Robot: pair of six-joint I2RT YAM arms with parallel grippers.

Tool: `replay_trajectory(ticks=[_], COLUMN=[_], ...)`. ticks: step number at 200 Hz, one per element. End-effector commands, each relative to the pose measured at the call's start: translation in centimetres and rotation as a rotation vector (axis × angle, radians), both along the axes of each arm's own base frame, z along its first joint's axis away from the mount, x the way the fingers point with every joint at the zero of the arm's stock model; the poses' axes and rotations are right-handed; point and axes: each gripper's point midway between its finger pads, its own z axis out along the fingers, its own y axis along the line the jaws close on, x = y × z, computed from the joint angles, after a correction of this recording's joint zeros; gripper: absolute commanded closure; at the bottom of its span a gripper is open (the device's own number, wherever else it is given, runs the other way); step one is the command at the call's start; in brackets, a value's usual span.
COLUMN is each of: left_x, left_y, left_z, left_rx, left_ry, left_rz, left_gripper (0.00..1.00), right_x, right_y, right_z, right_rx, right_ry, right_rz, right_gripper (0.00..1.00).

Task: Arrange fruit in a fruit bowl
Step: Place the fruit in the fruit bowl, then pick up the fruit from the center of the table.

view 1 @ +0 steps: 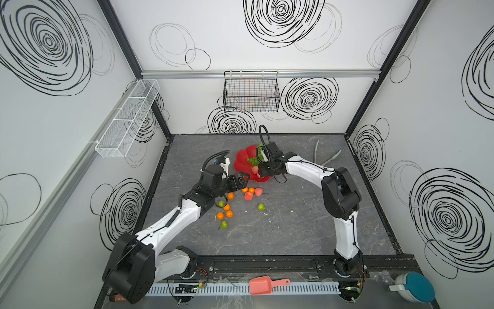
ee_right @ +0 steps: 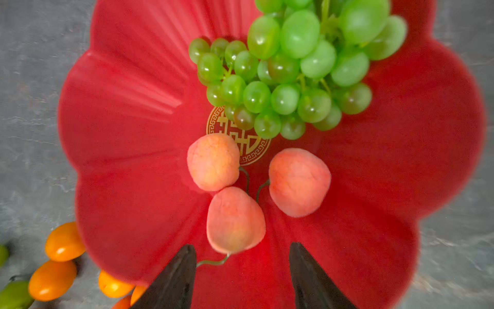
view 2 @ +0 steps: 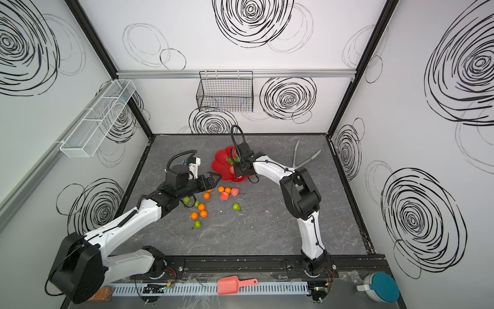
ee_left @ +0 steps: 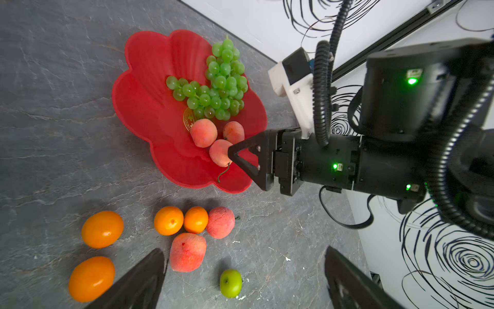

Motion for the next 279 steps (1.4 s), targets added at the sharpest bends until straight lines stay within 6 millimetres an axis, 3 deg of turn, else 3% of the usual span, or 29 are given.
replay_trajectory(ticks=[1,27,64,84,151,183,210,231,279], left_x=[-1.3,-3.1,-5.9,-7.1,-9.5,-10.0,-10.2,-10.0,-9.2], left_y=[1.4,2.2,3.1,3.3,1.4,0.2,-0.1,0.0,0.7], left_z=[0.1,-0.2,-1.4,-2.1,-4.0,-5.1,-6.2,-6.5,-7.1], left_rx=[0.052,0.082,0.092,0.087,0.051,0.001,-0.016,-0.012,-0.048], left_ry=[-0.015,-0.007,0.017,0.033,0.058,0.067,0.087,0.091,0.105], left_rz=[0.022,0.019,0.026,0.023,-0.037,-0.063,-0.068,-0.06,-0.047], left_gripper=[0.04,0.04,0.04,0.04,0.04,0.04,0.04,0.04,0.04], right_x=[-1.3,-3.5,-6.9,-8.8,-13.5,-14.1,-13.9,-13.8,-13.4], right_y=[-0.1,0.2,0.3,0.9,0.7,0.6,1.1,1.6,2.0], right_z=[4.3,5.5,5.2,5.1,2.6,0.5,0.0,0.0,-1.9], right_rx=[0.007,0.022,-0.063,-0.069,0.067,0.078,0.119,0.167,0.149], right_ry=[-0.1,-0.133,-0.169,-0.181,-0.169,-0.147,-0.178,-0.219,-0.229], right_rz=[0.028,0.046,-0.005,0.02,0.101,0.107,0.115,0.128,0.149], right_gripper=[0.4,0.4,0.46,0.42,0.41,0.42,0.38,0.31,0.32])
